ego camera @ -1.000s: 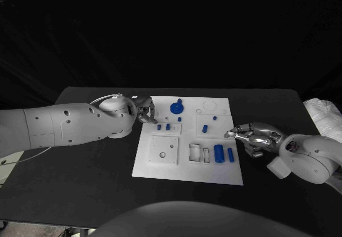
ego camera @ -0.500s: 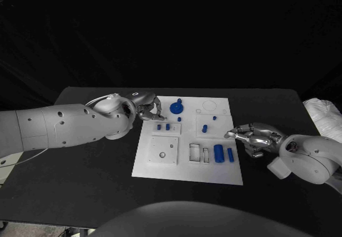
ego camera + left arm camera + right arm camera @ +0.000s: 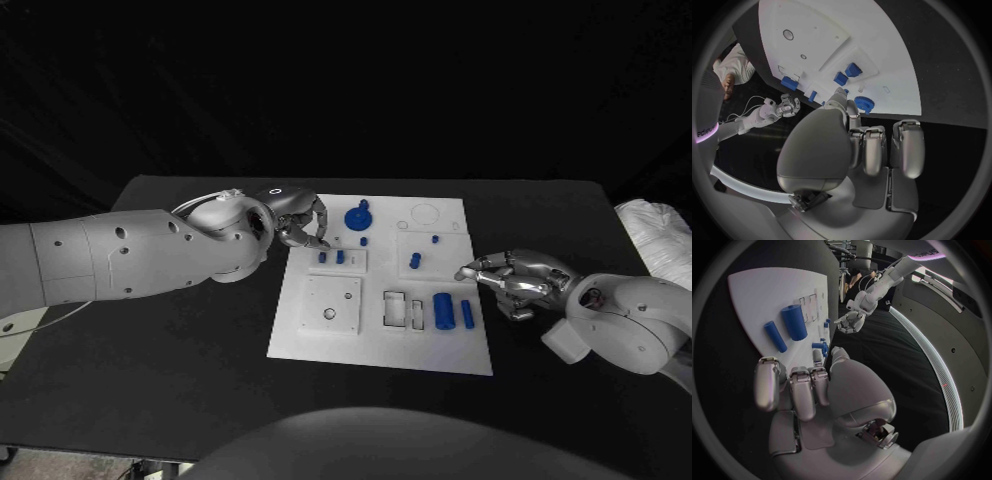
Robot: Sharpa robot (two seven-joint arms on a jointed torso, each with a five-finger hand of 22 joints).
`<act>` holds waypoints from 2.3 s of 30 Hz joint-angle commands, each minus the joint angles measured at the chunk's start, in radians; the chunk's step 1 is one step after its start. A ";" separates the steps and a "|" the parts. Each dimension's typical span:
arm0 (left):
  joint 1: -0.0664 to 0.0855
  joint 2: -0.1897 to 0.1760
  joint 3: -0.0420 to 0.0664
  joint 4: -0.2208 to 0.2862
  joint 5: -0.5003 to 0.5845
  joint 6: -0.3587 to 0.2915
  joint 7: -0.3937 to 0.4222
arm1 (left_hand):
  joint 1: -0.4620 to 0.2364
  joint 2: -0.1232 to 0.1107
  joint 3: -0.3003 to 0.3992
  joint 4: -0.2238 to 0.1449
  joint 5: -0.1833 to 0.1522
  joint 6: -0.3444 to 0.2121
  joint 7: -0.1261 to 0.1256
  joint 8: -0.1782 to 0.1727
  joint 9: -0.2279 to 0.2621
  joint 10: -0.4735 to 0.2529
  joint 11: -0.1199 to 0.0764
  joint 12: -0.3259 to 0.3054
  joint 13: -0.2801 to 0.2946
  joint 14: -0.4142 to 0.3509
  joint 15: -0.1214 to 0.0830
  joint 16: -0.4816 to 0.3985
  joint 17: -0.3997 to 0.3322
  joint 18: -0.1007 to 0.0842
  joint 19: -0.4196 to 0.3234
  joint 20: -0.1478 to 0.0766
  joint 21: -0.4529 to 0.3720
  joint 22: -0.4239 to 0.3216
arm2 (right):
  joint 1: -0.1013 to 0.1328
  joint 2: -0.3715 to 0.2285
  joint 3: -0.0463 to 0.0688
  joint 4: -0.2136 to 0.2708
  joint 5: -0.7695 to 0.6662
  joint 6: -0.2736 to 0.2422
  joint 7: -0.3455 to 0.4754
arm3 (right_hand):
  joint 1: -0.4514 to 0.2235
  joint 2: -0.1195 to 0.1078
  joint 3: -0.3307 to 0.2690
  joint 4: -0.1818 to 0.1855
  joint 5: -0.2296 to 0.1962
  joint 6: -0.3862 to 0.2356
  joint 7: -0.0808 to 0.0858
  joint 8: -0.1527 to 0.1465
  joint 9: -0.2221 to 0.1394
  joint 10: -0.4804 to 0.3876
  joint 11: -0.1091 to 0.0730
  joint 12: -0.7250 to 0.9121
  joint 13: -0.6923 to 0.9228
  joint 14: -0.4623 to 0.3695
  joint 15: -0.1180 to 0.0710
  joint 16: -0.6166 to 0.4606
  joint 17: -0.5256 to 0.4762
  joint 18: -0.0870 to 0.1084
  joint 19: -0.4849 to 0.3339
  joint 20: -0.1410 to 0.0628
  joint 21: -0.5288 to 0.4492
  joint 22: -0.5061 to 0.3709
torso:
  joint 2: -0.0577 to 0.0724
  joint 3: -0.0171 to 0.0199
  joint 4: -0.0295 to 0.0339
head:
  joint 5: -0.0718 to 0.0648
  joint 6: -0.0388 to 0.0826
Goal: Assemble the parts on the task board
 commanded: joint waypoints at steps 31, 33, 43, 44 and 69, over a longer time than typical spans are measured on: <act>-0.003 0.003 0.000 -0.005 -0.095 0.136 -0.070 | 0.014 -0.023 -0.023 0.004 -0.004 0.008 0.002 0.004 0.005 0.106 -0.004 0.002 0.263 0.105 0.000 0.002 0.263 0.006 0.064 -0.001 -0.013 0.235 | -0.002 0.002 0.000 0.001 -0.006 0.017 0.004 | 0.012 0.008 0.004 -0.001 0.002 -0.005 0.001 -0.004 -0.001 0.156 -0.050 -0.004 0.060 0.106 -0.008 0.003 0.263 -0.003 0.005 -0.002 0.002 0.186 | 0.000 -0.0002 -0.0010 | -0.003 0.000; -0.003 0.003 0.000 -0.005 -0.095 0.137 -0.072 | 0.014 -0.021 -0.023 0.004 -0.004 0.008 0.002 0.004 0.005 0.106 -0.004 0.002 0.263 0.105 0.000 0.002 0.263 0.006 0.064 -0.001 -0.013 0.235 | -0.002 0.002 0.000 0.001 -0.006 0.017 0.004 | 0.012 0.008 0.004 -0.001 0.002 -0.005 0.001 -0.004 -0.001 0.156 -0.050 -0.004 0.060 0.106 -0.008 0.003 0.263 -0.003 0.005 -0.002 0.002 0.186 | 0.000 -0.0003 -0.0011 | -0.003 0.000; -0.003 0.006 0.000 -0.007 -0.096 0.133 -0.083 | 0.024 -0.003 -0.012 0.002 -0.003 0.005 0.001 0.000 0.004 0.106 -0.005 0.002 0.263 0.105 0.001 0.002 0.263 0.006 0.063 0.000 -0.014 0.235 | -0.003 0.003 0.000 0.001 -0.006 0.018 0.001 | 0.013 0.008 0.008 -0.001 0.003 -0.005 0.000 -0.004 -0.001 0.156 -0.050 -0.004 0.060 0.106 -0.008 0.003 0.263 -0.002 0.004 -0.002 0.001 0.186 | 0.001 -0.0003 -0.0015 | -0.002 0.000; -0.003 0.007 0.000 -0.007 -0.096 0.132 -0.083 | 0.024 -0.002 -0.011 0.002 -0.003 0.005 0.001 0.000 0.004 0.106 -0.005 0.002 0.263 0.105 0.001 0.002 0.263 0.006 0.063 0.000 -0.014 0.235 | -0.003 0.003 0.000 0.001 -0.006 0.018 0.001 | 0.013 0.008 0.008 -0.001 0.003 -0.005 0.000 -0.004 -0.001 0.156 -0.050 -0.004 0.060 0.106 -0.008 0.003 0.263 -0.002 0.004 -0.002 0.001 0.186 | 0.001 -0.0004 -0.0016 | -0.003 0.000; -0.006 0.010 0.000 -0.017 -0.082 0.115 -0.103 | 0.035 0.025 0.006 0.000 0.003 -0.006 0.004 -0.008 0.002 0.106 -0.003 0.002 0.263 0.105 0.003 0.002 0.263 0.008 0.059 0.002 -0.024 0.232 | -0.003 0.003 0.000 0.000 -0.006 0.019 -0.002 | 0.014 0.007 0.009 -0.001 0.004 -0.005 0.000 -0.004 -0.001 0.156 -0.050 -0.004 0.060 0.106 -0.007 0.003 0.263 -0.002 0.004 -0.002 0.001 0.186 | -0.001 -0.0003 -0.0002 | -0.004 0.000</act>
